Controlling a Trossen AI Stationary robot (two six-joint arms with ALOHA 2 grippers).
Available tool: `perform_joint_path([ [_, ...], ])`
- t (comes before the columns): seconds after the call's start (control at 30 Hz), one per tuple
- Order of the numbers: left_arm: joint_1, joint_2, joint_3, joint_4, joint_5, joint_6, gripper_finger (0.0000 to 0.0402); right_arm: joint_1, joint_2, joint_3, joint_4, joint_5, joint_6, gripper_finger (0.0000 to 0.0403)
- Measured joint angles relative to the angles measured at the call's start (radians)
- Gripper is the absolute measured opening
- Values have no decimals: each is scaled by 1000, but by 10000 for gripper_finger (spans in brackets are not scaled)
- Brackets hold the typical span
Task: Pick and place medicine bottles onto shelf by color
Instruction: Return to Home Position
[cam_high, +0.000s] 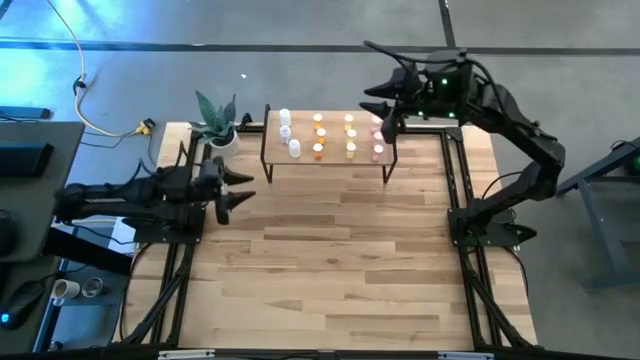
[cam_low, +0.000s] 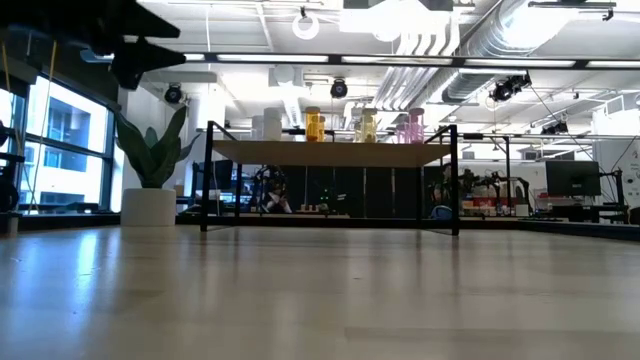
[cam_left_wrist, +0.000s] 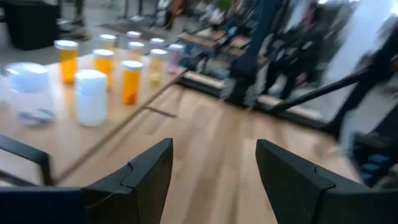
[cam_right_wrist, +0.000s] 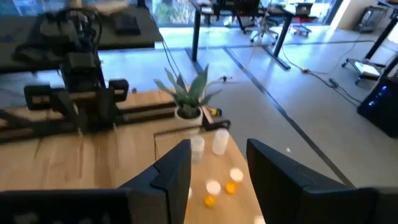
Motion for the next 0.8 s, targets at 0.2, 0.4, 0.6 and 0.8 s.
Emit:
perform_joint_path([
  [0.2, 0, -173, -167, 135, 60, -80, 220, -20, -64, -64, -1, 21, 17, 147],
  [0.4, 0, -329, -249, 136, 76, -56, 220, -60, -173, -153, 51, 23, 75, 147],
  [0.6, 4, -377, -319, 150, 70, -3, 220, -71, -358, -326, 141, 22, 101, 147],
  [0.8, 5, -368, -376, 176, 69, -35, 220, -70, -613, -678, 316, 22, 199, 147],
])
